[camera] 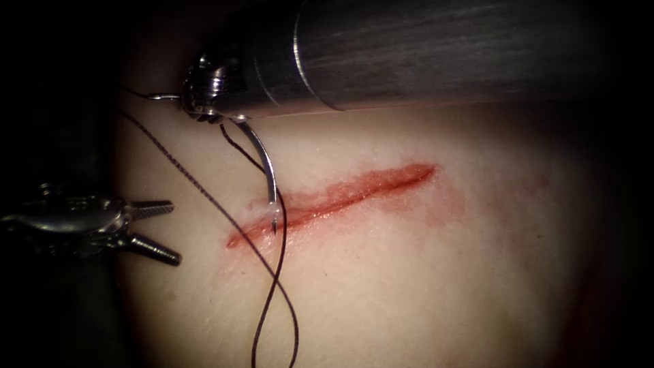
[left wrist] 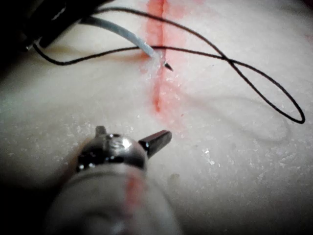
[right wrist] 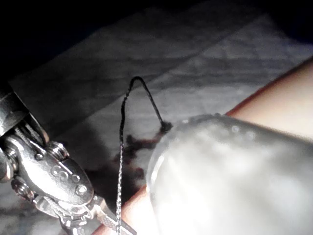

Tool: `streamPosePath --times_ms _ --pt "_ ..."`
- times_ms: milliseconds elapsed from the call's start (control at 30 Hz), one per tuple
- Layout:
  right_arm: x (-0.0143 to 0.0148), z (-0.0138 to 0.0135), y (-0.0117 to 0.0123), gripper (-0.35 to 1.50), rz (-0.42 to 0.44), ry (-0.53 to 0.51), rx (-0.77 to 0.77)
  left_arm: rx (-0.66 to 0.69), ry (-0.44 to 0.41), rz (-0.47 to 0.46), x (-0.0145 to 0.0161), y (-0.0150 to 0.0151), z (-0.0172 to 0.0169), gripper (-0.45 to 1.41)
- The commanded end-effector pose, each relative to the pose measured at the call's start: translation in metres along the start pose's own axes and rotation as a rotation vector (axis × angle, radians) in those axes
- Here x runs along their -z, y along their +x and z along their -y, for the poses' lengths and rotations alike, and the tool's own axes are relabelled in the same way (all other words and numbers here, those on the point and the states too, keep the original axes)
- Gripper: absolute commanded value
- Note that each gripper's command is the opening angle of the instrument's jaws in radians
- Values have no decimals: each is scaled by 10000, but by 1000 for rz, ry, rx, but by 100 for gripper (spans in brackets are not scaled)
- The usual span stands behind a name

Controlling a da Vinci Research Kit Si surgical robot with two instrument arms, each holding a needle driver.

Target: Wound Closure

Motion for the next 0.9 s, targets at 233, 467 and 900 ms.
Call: streamPosePath --times_ms 233,467,900 --pt "-12 -5 -63 -35 -409 117 -259 0 -1 0 -7 -3 0 69" --pt "-16 -4 -88 -35 -760 291 -489 6 0 0 -7 -3 0 66" --pt "-15 0 -85 -35 -1200 398 -620 33 -15 -18 -8 -1 -1 56"
